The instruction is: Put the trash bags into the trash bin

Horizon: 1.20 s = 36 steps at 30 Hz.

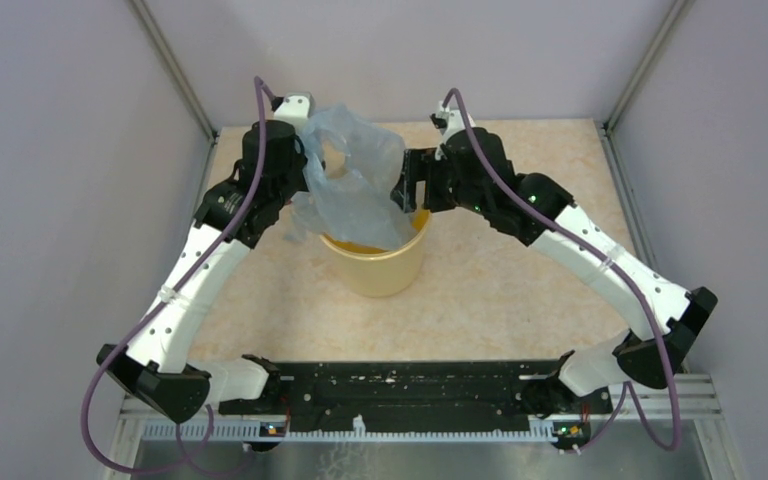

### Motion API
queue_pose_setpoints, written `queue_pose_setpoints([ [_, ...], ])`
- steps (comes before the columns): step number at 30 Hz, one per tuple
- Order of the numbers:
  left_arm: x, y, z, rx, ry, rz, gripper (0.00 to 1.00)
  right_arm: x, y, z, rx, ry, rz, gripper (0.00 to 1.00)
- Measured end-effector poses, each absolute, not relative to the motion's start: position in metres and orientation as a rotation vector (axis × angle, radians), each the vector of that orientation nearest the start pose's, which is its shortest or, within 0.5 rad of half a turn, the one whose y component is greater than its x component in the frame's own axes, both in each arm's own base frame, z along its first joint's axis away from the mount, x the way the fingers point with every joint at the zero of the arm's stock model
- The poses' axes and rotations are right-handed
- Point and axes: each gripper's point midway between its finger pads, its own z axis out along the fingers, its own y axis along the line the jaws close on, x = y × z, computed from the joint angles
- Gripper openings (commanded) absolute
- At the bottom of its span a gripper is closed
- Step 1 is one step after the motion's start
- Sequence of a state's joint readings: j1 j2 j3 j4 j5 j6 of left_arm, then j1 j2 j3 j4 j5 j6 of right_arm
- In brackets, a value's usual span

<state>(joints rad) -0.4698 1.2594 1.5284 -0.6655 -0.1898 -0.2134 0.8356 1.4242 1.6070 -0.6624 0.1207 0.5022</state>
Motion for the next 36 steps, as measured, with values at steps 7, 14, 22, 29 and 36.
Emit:
queue_pose_setpoints([
  [7, 0.343, -0.147, 0.354, 0.128, 1.965, -0.262, 0.0, 0.299, 0.288, 0.349, -0.277, 2.051, 0.572, 0.71],
  [14, 0.342, -0.149, 0.354, 0.135, 1.966, -0.273, 0.0, 0.344, 0.307, 0.35, -0.312, 2.021, 0.527, 0.51],
  [22, 0.342, -0.15, 0.355, 0.14, 1.966, -0.28, 0.0, 0.351, 0.328, 0.291, -0.391, 2.138, 0.441, 0.15],
  [29, 0.346, -0.156, 0.35, 0.155, 1.981, -0.294, 0.0, 0.325, 0.33, 0.237, -0.452, 2.25, 0.355, 0.14],
  [36, 0.349, -0.164, 0.341, 0.175, 2.001, -0.323, 0.0, 0.322, 0.32, 0.245, -0.412, 2.247, 0.34, 0.48],
])
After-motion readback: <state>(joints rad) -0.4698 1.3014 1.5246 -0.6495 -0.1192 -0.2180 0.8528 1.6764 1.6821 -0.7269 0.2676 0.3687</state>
